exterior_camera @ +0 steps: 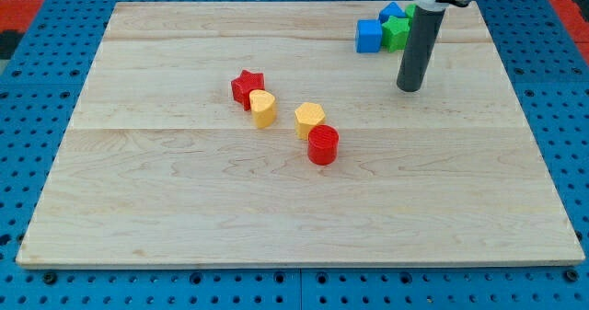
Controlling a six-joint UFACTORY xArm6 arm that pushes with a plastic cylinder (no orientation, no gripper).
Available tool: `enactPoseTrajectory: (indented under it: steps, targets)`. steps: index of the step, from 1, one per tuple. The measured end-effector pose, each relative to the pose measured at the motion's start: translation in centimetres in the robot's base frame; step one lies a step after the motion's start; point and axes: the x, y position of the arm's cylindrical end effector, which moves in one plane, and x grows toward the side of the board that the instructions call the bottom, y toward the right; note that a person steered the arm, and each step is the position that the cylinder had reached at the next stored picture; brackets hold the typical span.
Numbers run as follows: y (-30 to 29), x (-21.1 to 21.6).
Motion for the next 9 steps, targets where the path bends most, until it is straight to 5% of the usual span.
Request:
enactPoseTrajectory:
  steps: [9]
  targets:
    - [0.8, -1.1]
